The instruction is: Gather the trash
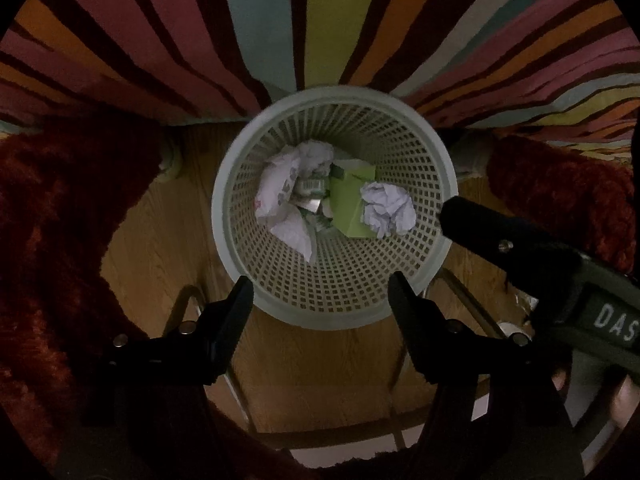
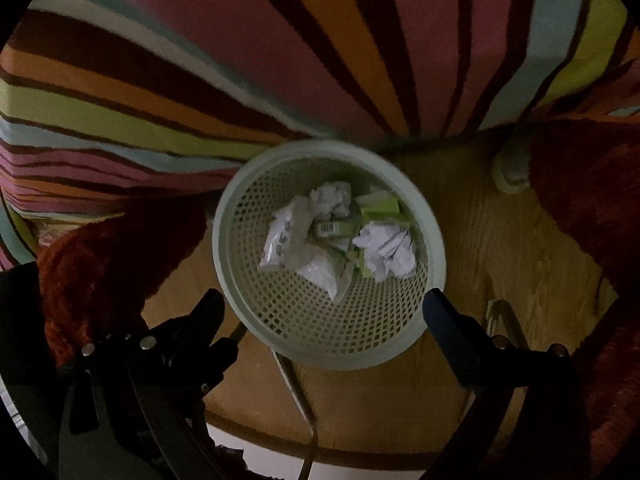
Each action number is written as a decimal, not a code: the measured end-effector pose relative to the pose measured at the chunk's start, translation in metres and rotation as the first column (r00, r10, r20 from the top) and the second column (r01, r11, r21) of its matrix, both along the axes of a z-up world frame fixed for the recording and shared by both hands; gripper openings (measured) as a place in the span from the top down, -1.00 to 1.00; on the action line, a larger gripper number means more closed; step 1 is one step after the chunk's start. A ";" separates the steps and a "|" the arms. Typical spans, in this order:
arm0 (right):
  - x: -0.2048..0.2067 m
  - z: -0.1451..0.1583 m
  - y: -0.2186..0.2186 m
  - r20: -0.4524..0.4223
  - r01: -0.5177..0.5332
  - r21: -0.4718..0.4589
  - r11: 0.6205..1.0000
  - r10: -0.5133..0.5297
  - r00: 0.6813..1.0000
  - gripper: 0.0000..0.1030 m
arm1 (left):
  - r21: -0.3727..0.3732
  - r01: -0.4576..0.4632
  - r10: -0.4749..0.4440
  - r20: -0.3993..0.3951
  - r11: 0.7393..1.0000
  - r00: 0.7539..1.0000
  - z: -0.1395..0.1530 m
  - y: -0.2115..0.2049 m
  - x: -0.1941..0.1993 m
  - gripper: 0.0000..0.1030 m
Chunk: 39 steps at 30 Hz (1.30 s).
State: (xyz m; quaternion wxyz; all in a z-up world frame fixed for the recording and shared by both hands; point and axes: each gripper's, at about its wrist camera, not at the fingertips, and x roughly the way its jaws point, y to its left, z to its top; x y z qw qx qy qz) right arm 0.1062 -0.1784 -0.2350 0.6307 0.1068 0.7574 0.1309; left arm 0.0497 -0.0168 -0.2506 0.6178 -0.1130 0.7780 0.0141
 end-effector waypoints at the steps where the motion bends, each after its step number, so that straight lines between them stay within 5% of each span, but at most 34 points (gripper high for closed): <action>1: 0.000 0.003 -0.002 0.014 0.006 0.004 1.000 -0.006 1.000 -0.84 | 0.005 -0.001 0.001 0.013 1.000 1.000 0.003 0.000 0.001 -0.33; 11: 0.004 0.034 -0.026 0.132 0.088 0.016 0.996 -0.090 0.987 -0.84 | 0.054 -0.016 0.006 0.174 0.998 0.985 0.036 0.004 0.009 -0.33; 23: 0.002 0.082 -0.025 0.363 0.042 -0.013 0.999 -0.034 0.931 -0.84 | 0.129 -0.010 -0.044 0.405 0.992 0.913 0.080 0.004 0.016 -0.33; 39: -0.018 0.170 -0.032 0.688 0.052 -0.049 0.997 -0.004 0.726 -0.84 | 0.173 -0.072 -0.053 0.626 0.982 0.778 0.160 0.013 0.010 -0.33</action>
